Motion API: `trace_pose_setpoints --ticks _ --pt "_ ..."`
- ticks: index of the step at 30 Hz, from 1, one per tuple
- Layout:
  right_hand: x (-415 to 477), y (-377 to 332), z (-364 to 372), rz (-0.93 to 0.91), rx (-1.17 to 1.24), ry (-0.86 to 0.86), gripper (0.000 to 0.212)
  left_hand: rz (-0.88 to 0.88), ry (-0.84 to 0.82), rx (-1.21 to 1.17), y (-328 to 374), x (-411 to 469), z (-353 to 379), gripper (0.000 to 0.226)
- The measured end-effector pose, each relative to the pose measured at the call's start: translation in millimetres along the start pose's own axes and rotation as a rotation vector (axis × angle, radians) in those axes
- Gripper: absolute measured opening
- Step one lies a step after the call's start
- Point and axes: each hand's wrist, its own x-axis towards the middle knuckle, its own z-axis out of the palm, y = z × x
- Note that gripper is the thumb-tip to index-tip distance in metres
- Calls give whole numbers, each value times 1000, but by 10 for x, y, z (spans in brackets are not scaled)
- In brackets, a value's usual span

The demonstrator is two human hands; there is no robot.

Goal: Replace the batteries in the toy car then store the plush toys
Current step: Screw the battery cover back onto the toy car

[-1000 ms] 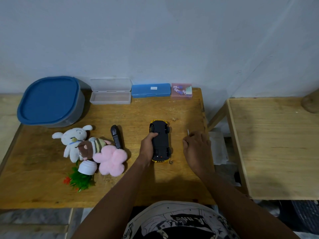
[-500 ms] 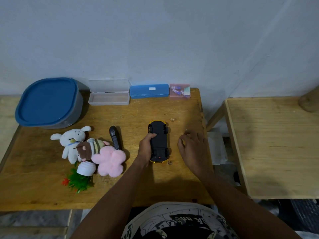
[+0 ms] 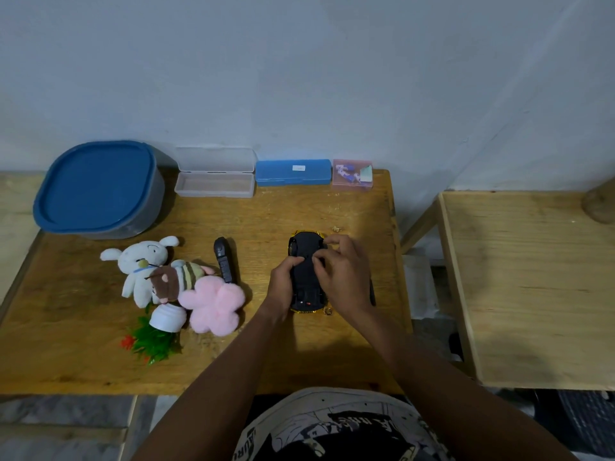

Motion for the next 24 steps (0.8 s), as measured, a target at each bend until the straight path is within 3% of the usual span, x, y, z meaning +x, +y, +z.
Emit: trace_pose_setpoints --ticks 13,17,24 --pt "-23 -59 14 53 -39 24 20 9 -11 20 3 6 -8 36" --pt "-36 -69 29 71 -53 24 18 13 0 26 -17 22 -17 50" --pt "-37 -65 11 73 -4 20 19 6 17 20 -35 50 -38 55"
